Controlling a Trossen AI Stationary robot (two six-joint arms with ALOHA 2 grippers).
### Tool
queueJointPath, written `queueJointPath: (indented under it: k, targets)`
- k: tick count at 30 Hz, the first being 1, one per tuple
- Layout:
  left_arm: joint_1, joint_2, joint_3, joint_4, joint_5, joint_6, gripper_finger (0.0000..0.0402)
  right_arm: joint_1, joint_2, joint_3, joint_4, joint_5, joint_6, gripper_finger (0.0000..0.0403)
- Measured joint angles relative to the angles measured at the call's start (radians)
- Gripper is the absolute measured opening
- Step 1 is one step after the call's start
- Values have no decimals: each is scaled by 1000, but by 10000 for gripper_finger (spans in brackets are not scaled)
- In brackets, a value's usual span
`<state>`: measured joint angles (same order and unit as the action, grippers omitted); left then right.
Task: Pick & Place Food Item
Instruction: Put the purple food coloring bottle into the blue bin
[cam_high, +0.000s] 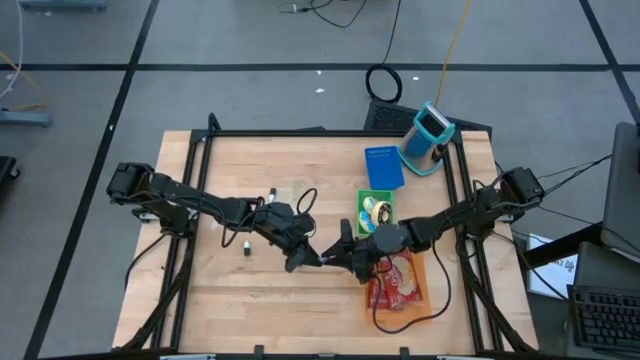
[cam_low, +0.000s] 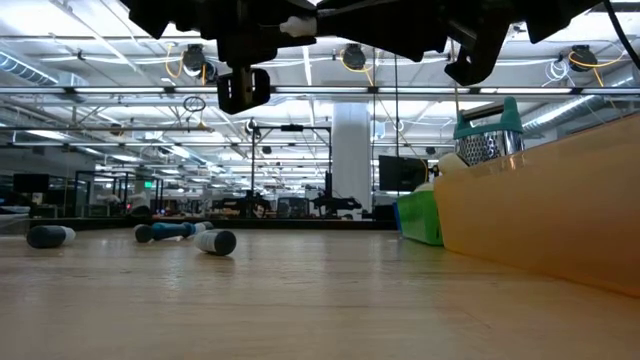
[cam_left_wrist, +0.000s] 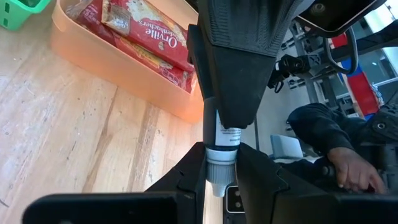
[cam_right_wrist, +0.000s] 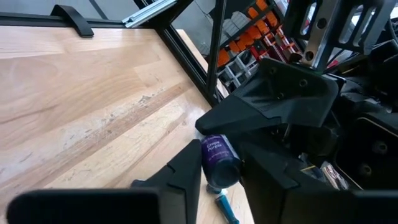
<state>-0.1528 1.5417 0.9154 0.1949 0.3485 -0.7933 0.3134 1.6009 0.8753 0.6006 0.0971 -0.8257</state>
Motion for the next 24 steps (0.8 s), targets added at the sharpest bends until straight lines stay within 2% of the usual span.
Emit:
queueJointPath:
  k: [5, 18, 24]
  targets:
    - [0, 0, 0, 0, 9, -1, 72, 0, 0, 0, -7, -2, 2, 73]
    - [27, 0, -2, 25, 45, 111, 73, 3, -2, 0, -7, 7, 48, 68]
    - [59, 0, -2, 10, 81, 91, 92, 3, -1, 0, -16, 11, 88, 67]
